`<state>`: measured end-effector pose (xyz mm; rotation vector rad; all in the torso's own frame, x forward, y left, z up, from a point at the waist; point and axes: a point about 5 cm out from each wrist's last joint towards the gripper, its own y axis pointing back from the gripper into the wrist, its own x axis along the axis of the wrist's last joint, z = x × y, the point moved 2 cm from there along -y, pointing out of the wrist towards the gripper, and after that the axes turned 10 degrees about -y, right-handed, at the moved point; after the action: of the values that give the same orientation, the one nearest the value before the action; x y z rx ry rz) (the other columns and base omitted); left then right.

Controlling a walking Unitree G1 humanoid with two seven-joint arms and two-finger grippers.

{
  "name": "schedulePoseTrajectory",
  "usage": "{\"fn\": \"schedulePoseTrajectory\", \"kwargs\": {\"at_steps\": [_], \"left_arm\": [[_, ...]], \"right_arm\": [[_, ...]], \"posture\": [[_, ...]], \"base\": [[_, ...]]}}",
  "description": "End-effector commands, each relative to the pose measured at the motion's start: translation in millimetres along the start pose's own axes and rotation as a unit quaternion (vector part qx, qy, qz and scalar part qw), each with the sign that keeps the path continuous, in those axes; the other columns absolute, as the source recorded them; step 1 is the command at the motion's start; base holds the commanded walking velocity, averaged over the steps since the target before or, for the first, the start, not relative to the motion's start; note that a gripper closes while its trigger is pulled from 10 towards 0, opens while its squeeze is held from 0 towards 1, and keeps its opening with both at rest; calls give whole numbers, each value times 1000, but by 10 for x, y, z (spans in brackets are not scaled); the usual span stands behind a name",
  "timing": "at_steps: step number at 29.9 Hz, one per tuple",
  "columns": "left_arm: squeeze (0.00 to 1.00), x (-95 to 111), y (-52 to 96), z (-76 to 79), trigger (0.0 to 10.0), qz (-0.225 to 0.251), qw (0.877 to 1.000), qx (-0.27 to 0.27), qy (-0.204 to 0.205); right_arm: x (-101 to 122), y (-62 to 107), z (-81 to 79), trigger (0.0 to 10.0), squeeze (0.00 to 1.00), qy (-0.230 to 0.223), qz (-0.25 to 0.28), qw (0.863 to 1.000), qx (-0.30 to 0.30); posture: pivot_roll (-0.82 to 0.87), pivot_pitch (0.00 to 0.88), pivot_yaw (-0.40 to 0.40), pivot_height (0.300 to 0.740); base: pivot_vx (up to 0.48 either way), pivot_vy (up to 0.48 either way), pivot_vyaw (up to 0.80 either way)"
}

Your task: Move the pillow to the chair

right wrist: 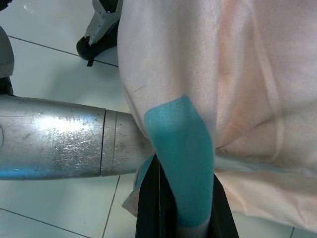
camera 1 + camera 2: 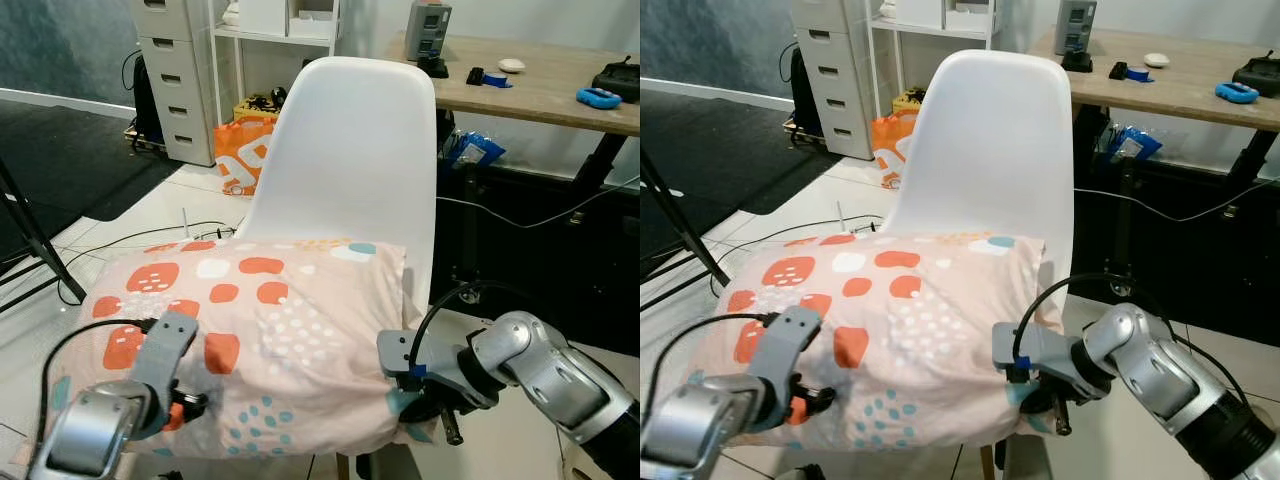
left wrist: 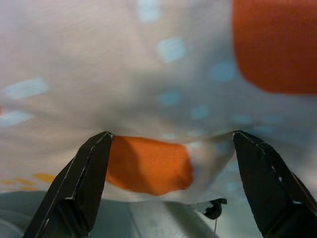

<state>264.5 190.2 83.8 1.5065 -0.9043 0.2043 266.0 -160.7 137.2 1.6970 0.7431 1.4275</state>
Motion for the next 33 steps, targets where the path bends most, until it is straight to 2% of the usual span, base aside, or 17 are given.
{"fn": "schedulePoseTrajectory", "kwargs": {"at_steps": [1, 4, 6, 7, 9, 11, 14, 17, 23, 27, 33], "left_arm": [[0, 71, -59, 49, 10000, 10, 1000, 8, 1], [0, 123, -77, 74, 10000, 22, 1000, 9, 0], [0, 334, -100, 251, 10000, 67, 998, -13, 7], [0, 334, -100, 251, 10000, 67, 998, -13, 7], [0, 501, -109, 435, 10000, 102, 994, -35, 1], [0, 501, -109, 435, 10000, 102, 994, -35, 1], [0, 701, -84, 665, 10000, 145, 987, -63, -3], [0, 772, -52, 706, 10000, 164, 984, -69, -2], [0, 851, -24, 689, 10000, 187, 980, -64, 1], [0, 1036, -13, 713, 10000, 219, 974, -56, 8], [0, 1026, -77, 679, 10000, 192, 981, -22, 17]], "right_arm": [[-4, 36, -8, 0, 0, -5, 2, 1000, -5], [-4, 39, -2, 0, 0, -7, 2, 1000, -8], [5, 49, 24, 0, 0, -10, 4, 1000, -18], [5, 49, 24, 0, 0, -10, 4, 1000, -18], [13, 59, 51, 0, 0, -14, 6, 999, -30], [13, 59, 51, 0, 0, -14, 6, 999, -30], [13, 88, 111, 0, 0, -23, 4, 998, -58], [1, 106, 136, 0, 0, -30, 0, 997, -70], [3, 119, 193, 0, 0, -42, -1, 995, -91], [27, 108, 269, 0, 0, -51, 4, 992, -116], [32, 104, 274, 0, 0, -51, 5, 991, -120]], "posture": [[-184, 53, -36, 326], [-181, 54, -37, 326], [-183, 56, -35, 326], [-183, 56, -35, 326], [-187, 57, -36, 326], [-187, 57, -36, 326], [-193, 59, -40, 326], [-196, 60, -41, 326], [-195, 60, -43, 326], [-196, 61, -44, 326], [-200, 60, -44, 326]], "base": [[0, 0, 0], [0, 0, 0], [0, 0, 0], [0, 0, 0], [0, 0, 0], [0, 0, 0], [0, 0, 0], [0, 0, 0], [0, 0, 0], [0, 0, 0], [0, 0, 0]]}}
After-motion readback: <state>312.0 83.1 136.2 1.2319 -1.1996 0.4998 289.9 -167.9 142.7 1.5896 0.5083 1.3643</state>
